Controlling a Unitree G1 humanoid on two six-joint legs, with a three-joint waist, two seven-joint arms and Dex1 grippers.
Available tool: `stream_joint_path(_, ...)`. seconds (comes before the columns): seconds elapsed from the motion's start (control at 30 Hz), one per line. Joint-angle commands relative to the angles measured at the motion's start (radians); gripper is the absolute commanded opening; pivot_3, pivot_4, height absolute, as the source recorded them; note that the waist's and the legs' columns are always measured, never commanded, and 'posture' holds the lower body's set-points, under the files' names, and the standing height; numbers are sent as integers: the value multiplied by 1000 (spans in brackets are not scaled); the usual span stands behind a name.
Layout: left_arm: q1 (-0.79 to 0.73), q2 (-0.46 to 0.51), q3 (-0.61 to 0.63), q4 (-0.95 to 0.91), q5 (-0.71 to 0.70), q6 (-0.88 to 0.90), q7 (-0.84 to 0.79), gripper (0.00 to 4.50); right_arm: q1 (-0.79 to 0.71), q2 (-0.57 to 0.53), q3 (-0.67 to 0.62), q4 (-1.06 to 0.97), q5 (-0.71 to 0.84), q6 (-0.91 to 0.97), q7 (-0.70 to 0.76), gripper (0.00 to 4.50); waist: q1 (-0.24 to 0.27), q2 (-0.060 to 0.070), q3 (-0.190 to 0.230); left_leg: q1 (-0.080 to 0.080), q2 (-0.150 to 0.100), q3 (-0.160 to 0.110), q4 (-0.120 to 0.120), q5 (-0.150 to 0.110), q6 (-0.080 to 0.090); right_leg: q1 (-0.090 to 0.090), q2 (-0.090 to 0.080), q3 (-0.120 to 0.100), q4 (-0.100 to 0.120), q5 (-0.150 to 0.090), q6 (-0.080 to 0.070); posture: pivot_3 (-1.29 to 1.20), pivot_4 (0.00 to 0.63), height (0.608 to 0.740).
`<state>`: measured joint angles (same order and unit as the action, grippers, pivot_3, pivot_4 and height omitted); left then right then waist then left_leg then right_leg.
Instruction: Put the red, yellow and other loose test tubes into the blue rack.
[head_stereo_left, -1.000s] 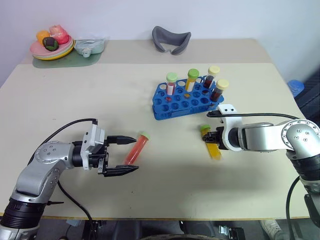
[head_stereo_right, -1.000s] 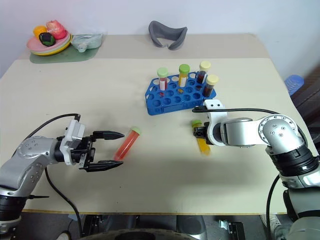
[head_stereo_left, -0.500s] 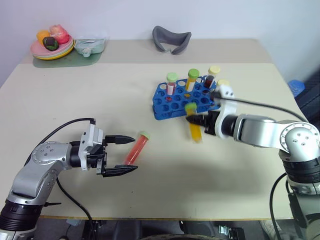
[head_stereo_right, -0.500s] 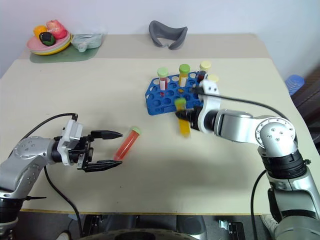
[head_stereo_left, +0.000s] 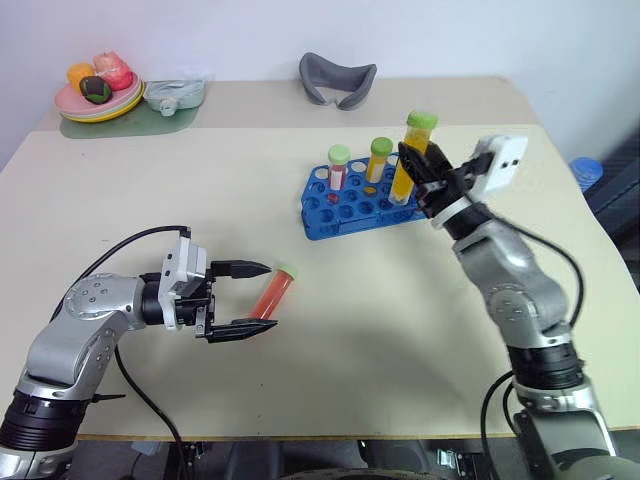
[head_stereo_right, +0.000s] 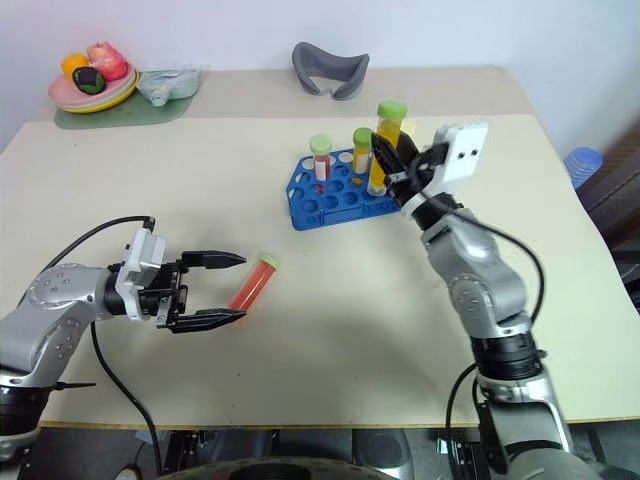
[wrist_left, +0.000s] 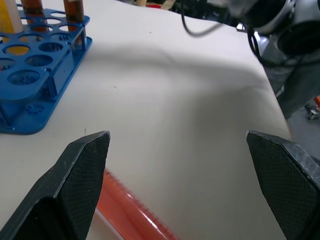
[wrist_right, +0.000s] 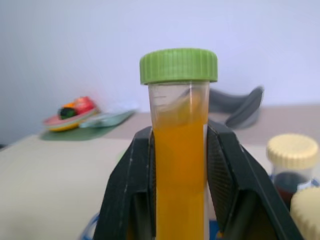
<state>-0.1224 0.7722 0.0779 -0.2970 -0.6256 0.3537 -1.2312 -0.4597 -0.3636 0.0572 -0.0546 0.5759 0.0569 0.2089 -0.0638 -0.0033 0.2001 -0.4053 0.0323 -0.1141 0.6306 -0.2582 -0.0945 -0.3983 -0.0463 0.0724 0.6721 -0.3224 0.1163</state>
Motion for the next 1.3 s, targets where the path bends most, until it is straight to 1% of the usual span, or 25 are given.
stream_joint_path(0.03, 27, -1, 27, -44, -26, 8, 13, 4470, -64, 71, -19, 165, -125, -223, 96, 760, -6, 0, 0, 0, 0, 0, 0, 0, 0, 0, 0, 0, 0, 0, 0, 0, 150, 740)
stream_joint_path(0.2, 54, 7, 43, -68, -37, 17, 28, 4470, -159, 143, -72, 391, -176, -402, 189, 760, -7, 0, 0, 1, 0, 0, 0, 1, -2, 0, 0, 0, 2, 0, 0, 0, 150, 740)
stream_joint_path(0.4, 75, 16, 63, -91, -47, 24, 42, 4470, -227, 178, -132, 579, -194, -505, 256, 760, -7, 0, 0, 2, 0, 0, 0, 2, -3, 0, 0, 0, 4, 0, 0, 0, 150, 740)
stream_joint_path(0.67, 96, 17, 77, -109, -51, 31, 54, 4470, -173, 224, -163, 559, -201, -513, 282, 760, -9, 0, 0, 5, 0, 0, 0, 2, -4, 0, 0, 1, 8, 0, 0, 0, 150, 740)
stream_joint_path(0.83, 91, 15, 73, -109, -52, 31, 54, 4470, -132, 260, -154, 516, -206, -502, 282, 760, -9, 0, 0, 7, 0, 1, -1, 3, -6, 1, 0, 2, 9, 0, 0, 0, 150, 740)
stream_joint_path(0.93, 84, 16, 69, -102, -51, 30, 46, 4470, -113, 281, -145, 524, -223, -510, 288, 760, -9, 0, 0, 8, 0, 1, -1, 3, -6, 1, 0, 2, 10, 0, 0, 0, 150, 740)
stream_joint_path(1.17, 73, 15, 63, -95, -48, 30, 38, 4470, -148, 281, -165, 607, -243, -529, 301, 760, -9, 0, 0, 11, 0, 2, -2, 3, -6, 4, 0, 3, 10, 0, 0, 0, 150, 740)
stream_joint_path(1.3, 74, 18, 68, -94, -47, 30, 34, 4470, -177, 261, -190, 668, -244, -547, 313, 760, -9, 0, 0, 13, 0, 2, -2, 3, -6, 6, 0, 4, 10, 0, 0, 0, 150, 740)
